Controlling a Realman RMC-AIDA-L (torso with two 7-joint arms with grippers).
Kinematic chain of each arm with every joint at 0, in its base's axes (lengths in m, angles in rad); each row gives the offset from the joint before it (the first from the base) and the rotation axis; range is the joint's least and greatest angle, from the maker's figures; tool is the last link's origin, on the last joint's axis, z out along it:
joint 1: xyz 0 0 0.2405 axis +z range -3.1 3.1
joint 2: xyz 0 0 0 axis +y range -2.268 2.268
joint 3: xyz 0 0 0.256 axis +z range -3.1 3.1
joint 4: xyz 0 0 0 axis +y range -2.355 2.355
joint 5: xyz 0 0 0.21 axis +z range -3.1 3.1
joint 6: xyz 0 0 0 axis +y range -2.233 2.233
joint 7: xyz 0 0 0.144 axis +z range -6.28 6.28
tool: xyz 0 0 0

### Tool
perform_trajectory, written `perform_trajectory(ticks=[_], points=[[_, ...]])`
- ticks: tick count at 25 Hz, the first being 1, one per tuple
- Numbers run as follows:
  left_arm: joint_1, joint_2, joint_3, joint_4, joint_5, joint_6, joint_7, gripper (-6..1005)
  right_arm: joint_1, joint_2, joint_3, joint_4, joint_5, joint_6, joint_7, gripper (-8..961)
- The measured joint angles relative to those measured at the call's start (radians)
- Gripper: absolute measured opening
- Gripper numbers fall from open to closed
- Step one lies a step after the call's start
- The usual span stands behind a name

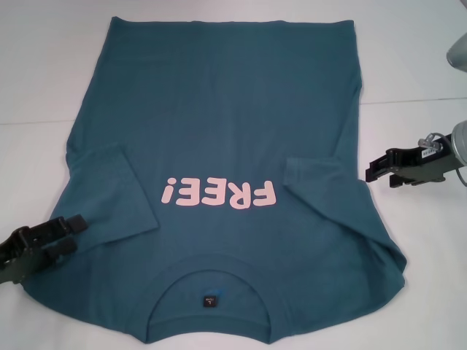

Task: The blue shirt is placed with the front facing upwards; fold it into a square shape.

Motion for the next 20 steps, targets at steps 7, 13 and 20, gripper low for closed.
perform_trajectory(ticks=[7, 13, 20], points=[[0.002, 0.000, 0.000, 0.000, 0.000, 0.000, 0.000, 628, -0.002, 0.019, 0.001, 0.041, 0.003, 0.042, 0.001, 519], [0.003, -0.001, 0.000, 0.000, 0.000, 0.000, 0.000, 628, -0.003, 0.022, 0.007, 0.044, 0.006, 0.016, 0.005, 520], [0.003, -0.002, 0.000, 0.000, 0.000, 0.000, 0.000, 629, -0.007, 0.034, 0.044, 0.047, 0.006, 0.016, 0.000, 520]])
